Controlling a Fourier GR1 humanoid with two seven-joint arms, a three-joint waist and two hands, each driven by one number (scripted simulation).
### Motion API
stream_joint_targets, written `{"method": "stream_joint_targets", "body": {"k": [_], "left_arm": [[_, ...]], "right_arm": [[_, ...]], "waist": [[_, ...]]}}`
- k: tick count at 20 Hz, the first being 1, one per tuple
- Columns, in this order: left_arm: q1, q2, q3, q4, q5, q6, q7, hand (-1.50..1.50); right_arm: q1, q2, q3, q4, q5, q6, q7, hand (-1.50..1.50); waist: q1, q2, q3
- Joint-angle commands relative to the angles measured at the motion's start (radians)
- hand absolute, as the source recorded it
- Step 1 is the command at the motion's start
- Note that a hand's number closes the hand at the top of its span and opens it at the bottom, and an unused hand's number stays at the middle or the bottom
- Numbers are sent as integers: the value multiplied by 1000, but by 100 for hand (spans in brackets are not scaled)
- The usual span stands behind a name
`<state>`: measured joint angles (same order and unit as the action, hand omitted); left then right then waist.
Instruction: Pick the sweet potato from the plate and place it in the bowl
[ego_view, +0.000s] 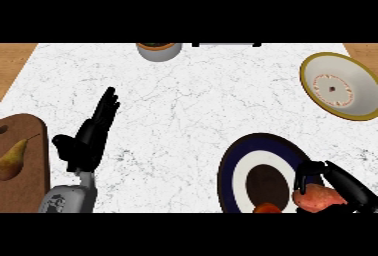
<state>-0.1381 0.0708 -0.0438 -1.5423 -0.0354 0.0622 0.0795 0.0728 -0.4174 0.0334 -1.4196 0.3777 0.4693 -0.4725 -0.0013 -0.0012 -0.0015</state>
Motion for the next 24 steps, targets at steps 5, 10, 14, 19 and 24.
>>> {"method": "stream_joint_targets", "body": {"k": [5, 10, 14, 19, 24], "left_arm": [[31, -7, -8, -15, -10, 4, -11, 0], [-19, -15, 15, 55, -16, 21, -29, 0], [-15, -6, 8, -2, -8, 4, 9, 0], [48, -7, -19, -77, -12, -7, 42, 0], [-22, -3, 16, -6, -5, -8, 17, 0]], "right_arm": [[-27, -46, -134, -60, -207, 119, -188, 150], [49, -52, -209, -340, -293, 46, -127, 150], [58, -104, -335, -469, -388, 53, -11, 150], [-43, -139, -408, -555, -458, 25, 254, 150], [-193, -237, -484, -575, -628, 38, 520, 150]], "waist": [[-1, -1, 2], [-24, -3, 0], [-13, -2, 0], [1, -2, 1], [-1, 0, 0]]}}
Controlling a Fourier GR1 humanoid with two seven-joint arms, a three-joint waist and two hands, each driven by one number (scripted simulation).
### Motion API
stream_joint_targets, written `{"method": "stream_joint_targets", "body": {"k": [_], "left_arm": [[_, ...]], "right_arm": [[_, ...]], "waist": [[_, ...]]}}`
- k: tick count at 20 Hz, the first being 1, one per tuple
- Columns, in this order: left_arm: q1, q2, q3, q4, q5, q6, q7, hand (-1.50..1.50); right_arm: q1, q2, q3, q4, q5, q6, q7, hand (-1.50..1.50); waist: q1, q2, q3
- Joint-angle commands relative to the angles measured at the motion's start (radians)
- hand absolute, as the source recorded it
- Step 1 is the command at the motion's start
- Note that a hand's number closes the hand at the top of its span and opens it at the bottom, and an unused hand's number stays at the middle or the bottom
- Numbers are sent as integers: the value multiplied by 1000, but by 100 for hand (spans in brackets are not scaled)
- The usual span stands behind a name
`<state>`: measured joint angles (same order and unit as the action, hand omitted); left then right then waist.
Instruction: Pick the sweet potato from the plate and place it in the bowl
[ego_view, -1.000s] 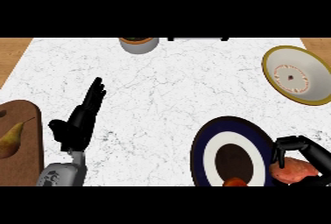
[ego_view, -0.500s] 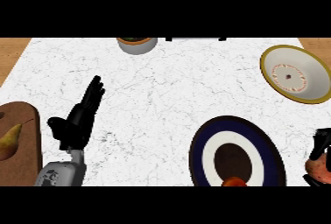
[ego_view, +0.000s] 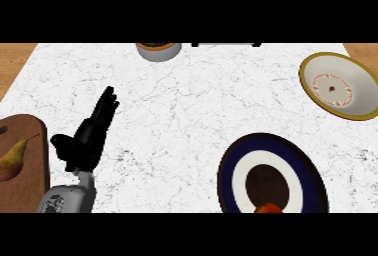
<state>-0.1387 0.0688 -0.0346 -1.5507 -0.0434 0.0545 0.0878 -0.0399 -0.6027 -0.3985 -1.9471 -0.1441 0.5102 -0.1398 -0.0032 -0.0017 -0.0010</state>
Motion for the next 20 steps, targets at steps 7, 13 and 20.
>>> {"method": "stream_joint_targets", "body": {"k": [7, 13, 20], "left_arm": [[2, -25, -22, -38, -18, 8, 15, 0], [-29, -29, -15, 15, -26, 12, 3, 0], [-27, -30, -14, 34, -13, -8, -17, 0]], "right_arm": [[-314, -54, 51, 214, 81, -87, 193, 150], [-381, -103, 100, 396, 316, -157, 80, 150], [-518, -123, 196, 752, 569, -323, -134, 150]], "waist": [[12, 3, 1], [23, 8, 2], [35, 13, 2]]}}
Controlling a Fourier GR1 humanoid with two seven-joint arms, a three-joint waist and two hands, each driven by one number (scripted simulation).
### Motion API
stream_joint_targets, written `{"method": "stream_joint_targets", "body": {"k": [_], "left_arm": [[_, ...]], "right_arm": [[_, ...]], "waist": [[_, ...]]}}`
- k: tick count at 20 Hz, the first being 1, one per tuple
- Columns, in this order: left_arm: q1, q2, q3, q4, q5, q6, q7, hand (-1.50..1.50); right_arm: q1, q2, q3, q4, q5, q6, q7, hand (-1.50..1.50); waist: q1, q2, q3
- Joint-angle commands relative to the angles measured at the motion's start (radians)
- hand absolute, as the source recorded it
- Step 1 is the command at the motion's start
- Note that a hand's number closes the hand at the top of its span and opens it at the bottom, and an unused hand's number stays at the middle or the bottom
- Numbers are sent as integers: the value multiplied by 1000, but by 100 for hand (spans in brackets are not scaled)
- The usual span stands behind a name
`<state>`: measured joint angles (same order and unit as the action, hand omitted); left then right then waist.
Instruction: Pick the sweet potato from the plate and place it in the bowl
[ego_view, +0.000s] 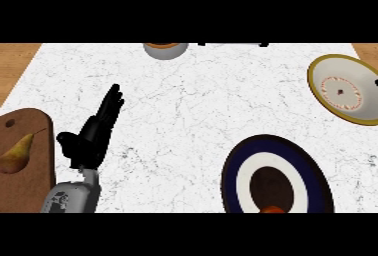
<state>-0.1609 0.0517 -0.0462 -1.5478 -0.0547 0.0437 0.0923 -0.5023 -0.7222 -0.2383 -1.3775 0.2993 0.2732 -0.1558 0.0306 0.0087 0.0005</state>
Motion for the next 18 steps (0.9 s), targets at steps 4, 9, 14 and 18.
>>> {"method": "stream_joint_targets", "body": {"k": [4, 9, 14, 18], "left_arm": [[12, 0, -15, -19, -17, 0, 14, 0], [-8, -5, -20, -36, -10, -6, 24, 0], [-65, -16, 1, 43, -3, -2, -2, 0], [3, -42, -35, 14, -22, 10, -26, 0]], "right_arm": [[-168, 16, 36, 449, 176, -162, -221, 150], [-258, 33, 47, 725, 278, -316, -346, 150], [-308, -16, 22, 953, 305, -341, -462, 150], [-311, -19, 3, 1069, 272, -215, -467, 150]], "waist": [[2, -1, 1], [28, 9, 2], [26, 17, 3], [34, 17, 4]]}}
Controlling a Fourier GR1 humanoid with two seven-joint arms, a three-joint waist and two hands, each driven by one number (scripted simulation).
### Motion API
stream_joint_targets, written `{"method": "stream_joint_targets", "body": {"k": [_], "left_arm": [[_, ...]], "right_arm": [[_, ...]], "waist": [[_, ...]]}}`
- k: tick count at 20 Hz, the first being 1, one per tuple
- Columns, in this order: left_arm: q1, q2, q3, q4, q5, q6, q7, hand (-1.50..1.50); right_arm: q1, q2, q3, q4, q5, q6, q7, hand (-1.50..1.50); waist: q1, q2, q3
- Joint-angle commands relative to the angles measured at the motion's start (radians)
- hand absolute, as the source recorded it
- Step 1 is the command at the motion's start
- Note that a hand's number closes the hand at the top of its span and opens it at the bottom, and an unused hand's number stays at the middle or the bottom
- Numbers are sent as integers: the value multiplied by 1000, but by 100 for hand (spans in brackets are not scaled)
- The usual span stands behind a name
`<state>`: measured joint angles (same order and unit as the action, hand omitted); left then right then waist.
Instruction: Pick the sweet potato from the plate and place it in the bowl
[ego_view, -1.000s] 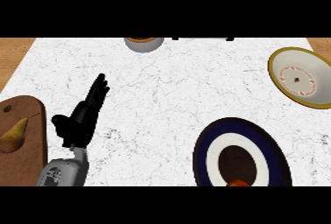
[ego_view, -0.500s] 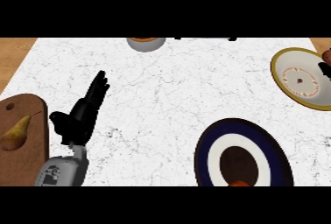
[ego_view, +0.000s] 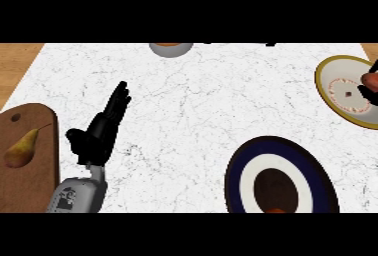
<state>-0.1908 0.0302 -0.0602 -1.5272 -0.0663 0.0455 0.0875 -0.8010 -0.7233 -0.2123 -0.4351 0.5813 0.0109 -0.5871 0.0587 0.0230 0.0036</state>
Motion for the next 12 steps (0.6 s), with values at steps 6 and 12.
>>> {"method": "stream_joint_targets", "body": {"k": [6, 12], "left_arm": [[-52, 13, 22, 26, 9, -8, 17, 0], [11, -14, -12, 5, -3, -1, -18, 0]], "right_arm": [[-45, -11, -19, 210, -17, 196, -174, -150], [-64, -31, -142, 240, -134, 240, -305, -150]], "waist": [[8, 8, 3], [4, 3, 3]]}}
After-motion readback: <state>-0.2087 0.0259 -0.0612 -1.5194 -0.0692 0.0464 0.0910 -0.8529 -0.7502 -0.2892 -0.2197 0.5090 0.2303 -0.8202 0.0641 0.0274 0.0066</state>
